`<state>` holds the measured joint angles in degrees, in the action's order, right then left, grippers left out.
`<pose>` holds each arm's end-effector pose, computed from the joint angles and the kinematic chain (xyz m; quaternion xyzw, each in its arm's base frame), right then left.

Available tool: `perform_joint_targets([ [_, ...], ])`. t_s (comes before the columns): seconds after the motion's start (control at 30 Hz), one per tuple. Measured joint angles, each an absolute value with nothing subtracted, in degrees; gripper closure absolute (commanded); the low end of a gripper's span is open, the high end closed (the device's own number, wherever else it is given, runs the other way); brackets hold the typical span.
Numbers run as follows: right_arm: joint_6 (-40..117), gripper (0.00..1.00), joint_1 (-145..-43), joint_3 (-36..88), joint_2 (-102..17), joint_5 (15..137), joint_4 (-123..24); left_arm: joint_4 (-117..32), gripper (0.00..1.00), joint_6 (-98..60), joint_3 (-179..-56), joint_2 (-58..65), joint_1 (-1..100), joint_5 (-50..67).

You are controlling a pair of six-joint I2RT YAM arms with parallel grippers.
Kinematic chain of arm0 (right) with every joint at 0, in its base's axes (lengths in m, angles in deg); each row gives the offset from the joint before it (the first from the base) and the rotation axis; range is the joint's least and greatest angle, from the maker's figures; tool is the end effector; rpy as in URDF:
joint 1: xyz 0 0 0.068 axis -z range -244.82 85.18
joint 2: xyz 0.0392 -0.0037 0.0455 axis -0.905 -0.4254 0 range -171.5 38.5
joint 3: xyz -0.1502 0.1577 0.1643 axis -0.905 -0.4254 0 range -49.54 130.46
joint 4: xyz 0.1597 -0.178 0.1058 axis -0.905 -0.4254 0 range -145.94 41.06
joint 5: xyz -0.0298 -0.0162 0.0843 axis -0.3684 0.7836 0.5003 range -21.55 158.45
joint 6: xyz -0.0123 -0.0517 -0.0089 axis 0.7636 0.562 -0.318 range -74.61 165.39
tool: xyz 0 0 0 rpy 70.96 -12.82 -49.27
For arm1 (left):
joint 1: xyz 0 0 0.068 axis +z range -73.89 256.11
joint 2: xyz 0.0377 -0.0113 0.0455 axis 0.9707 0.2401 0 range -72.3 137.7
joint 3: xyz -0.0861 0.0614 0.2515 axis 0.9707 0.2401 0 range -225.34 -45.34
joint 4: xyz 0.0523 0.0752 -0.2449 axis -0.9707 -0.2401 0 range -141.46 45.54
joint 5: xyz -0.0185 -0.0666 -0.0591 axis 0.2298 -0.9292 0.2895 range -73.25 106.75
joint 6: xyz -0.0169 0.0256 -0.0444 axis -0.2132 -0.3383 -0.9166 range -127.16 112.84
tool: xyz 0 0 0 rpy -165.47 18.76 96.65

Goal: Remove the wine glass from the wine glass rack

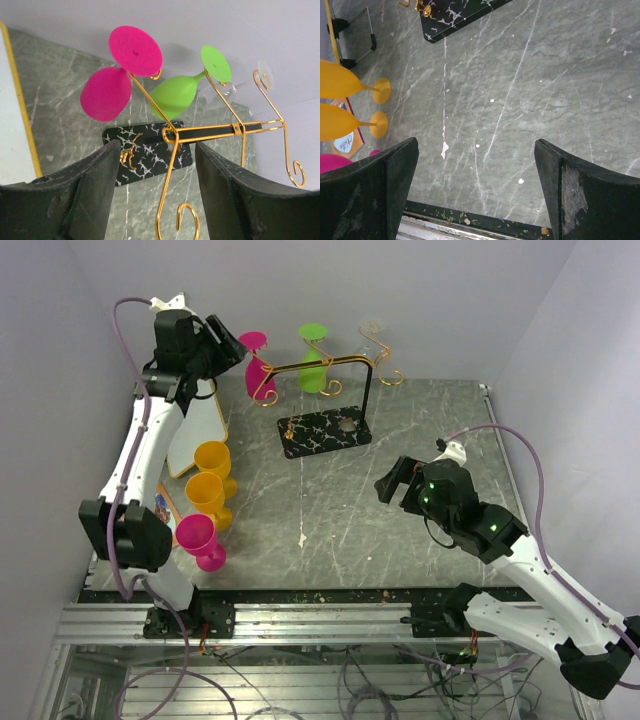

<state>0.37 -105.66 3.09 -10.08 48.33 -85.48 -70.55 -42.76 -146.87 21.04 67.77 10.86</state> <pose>0.1413 0.1059 0.3309 0.1154 0.8595 0.2105 0.4512 0.3690 -0.0578 0.4378 -0.1609 0.7918 -0.2584 0.5295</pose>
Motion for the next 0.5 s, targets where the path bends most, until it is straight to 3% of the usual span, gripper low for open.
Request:
perform_joint_targets([
  [0.13,-0.1,0.00,-105.7,3.1,-10.0,47.9,-85.3,-68.3,0.14,-43.2,-150.2,26.0,68.1,10.2],
  [0.3,-0.3,0.01,-105.7,3.1,-10.0,45.8,-85.0,-66.6,0.09,-44.9,-153.6,30.3,68.9,10.5],
  [0.5,-0.7,0.00,-105.7,4.4,-9.7,42.1,-84.6,-65.9,0.10,-48.6,-157.1,33.8,69.7,12.9],
])
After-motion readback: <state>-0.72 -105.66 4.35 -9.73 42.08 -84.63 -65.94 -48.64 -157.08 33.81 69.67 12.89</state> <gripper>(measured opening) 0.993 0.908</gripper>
